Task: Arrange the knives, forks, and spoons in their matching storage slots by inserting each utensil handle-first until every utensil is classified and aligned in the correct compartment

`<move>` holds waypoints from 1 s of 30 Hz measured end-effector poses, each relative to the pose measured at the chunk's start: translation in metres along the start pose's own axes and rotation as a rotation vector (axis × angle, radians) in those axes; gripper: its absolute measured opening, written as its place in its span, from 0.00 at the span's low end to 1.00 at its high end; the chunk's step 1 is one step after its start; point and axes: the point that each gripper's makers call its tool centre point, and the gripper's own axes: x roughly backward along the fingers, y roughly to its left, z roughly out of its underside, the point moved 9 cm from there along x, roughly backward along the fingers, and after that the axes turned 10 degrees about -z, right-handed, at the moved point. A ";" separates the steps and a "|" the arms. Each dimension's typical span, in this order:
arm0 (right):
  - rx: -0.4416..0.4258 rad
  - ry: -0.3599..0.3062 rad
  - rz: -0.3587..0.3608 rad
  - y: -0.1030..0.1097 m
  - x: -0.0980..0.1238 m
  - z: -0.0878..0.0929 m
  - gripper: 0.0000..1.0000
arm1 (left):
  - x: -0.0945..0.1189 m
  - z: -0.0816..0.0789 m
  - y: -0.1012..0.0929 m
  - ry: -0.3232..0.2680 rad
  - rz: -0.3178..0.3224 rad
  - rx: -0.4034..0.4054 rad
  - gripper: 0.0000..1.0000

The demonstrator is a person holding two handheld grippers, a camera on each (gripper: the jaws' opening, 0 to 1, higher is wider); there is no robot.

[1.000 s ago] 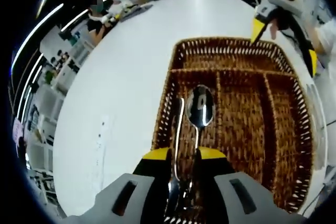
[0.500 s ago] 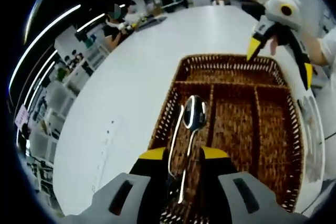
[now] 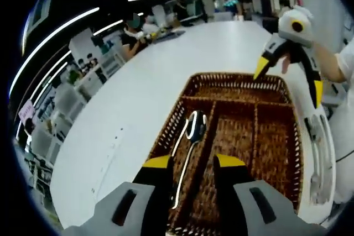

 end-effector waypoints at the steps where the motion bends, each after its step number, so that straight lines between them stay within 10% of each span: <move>1: 0.000 0.001 0.000 0.001 0.000 0.000 0.81 | 0.001 0.000 -0.001 -0.004 -0.002 0.004 0.29; 30: 0.000 0.003 0.008 0.015 0.003 0.002 0.81 | 0.035 0.032 -0.036 -0.140 -0.108 0.221 0.55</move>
